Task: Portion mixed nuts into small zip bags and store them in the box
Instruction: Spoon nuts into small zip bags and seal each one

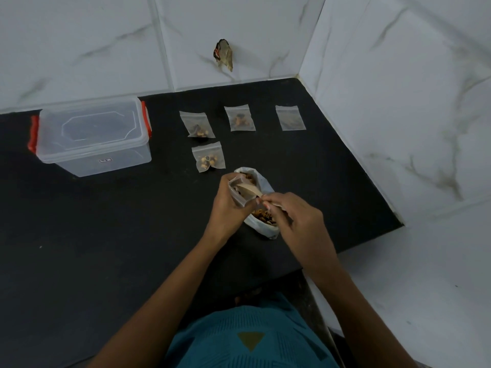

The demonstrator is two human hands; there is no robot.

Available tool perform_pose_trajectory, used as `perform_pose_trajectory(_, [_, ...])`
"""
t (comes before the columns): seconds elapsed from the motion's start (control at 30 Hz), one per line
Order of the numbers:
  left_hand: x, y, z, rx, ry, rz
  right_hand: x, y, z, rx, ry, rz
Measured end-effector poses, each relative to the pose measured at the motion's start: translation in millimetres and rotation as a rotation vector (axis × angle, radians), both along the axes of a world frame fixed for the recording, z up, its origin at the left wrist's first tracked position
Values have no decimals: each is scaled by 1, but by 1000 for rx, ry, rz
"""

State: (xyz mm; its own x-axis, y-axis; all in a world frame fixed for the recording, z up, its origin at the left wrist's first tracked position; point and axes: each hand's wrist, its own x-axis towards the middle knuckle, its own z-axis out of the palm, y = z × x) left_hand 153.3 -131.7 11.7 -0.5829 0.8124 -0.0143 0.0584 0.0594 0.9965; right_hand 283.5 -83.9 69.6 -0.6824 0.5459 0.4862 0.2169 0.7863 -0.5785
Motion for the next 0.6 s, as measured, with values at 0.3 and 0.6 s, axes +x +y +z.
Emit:
perform_pose_trajectory(0.3, [-2,4,-1,3,35,11,3,5,2,-160,149,-46])
perform_pose_trajectory(0.6, [-8,3,-2,-38,11,0,12,18,11,-983,368,-392])
